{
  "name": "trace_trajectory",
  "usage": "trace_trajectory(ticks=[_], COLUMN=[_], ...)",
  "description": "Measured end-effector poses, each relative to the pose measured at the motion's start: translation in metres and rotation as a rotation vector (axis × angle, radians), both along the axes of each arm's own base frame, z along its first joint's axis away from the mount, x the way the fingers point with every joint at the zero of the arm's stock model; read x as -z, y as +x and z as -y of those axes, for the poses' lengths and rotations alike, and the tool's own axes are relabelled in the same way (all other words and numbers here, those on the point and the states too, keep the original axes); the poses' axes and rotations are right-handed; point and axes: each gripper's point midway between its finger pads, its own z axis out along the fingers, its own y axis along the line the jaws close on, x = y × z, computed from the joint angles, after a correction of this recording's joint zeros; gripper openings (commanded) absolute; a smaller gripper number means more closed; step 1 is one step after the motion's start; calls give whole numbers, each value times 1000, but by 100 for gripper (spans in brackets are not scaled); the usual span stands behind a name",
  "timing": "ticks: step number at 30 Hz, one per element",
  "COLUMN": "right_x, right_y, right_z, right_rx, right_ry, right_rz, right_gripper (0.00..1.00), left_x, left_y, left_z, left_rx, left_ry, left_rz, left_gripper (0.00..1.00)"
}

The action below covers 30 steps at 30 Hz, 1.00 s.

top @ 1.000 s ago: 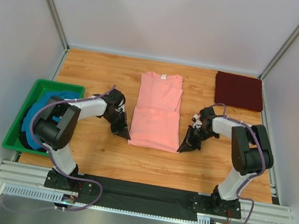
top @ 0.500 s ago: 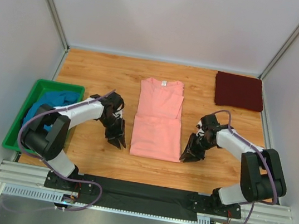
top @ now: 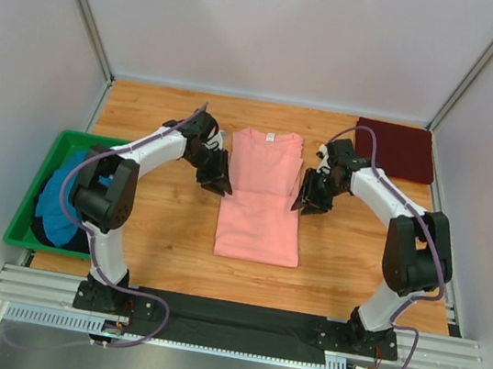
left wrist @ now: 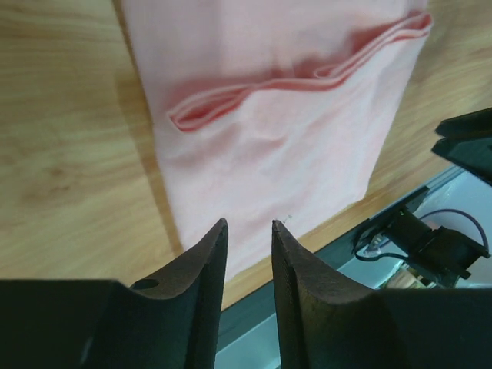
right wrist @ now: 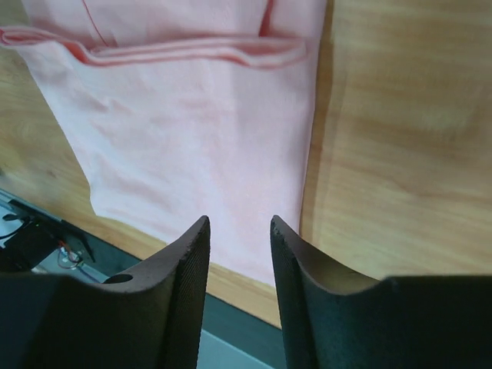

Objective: Fold and stack the t-shirts
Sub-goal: Fold the tshirt

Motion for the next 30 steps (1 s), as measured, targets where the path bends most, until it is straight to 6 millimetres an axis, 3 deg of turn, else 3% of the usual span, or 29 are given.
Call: trace_trajectory(ticks=[3,9,14,24,30], right_x=[0,9,35,49,59], right_y=[23,65,65,67,65], right_z=[-1,-3,3,12,12], right_rx=[-58,-141,-181,-197,-196], right_ry=[-16,-26,-46,-32,-25], right_rz=[67,125,84,64,37], right_gripper=[40,40,40,35,32], left_x=[11,14,27,46,59], left_y=[13,37,40,43,43], left_z=[-15,-41,-34,-25,-23], left_rx=[-15,-9,57,115,119], left_ry=[0,13,15,-15,-12], left_rz=[11,89,112,121,102], left_gripper=[39,41,42,41,36])
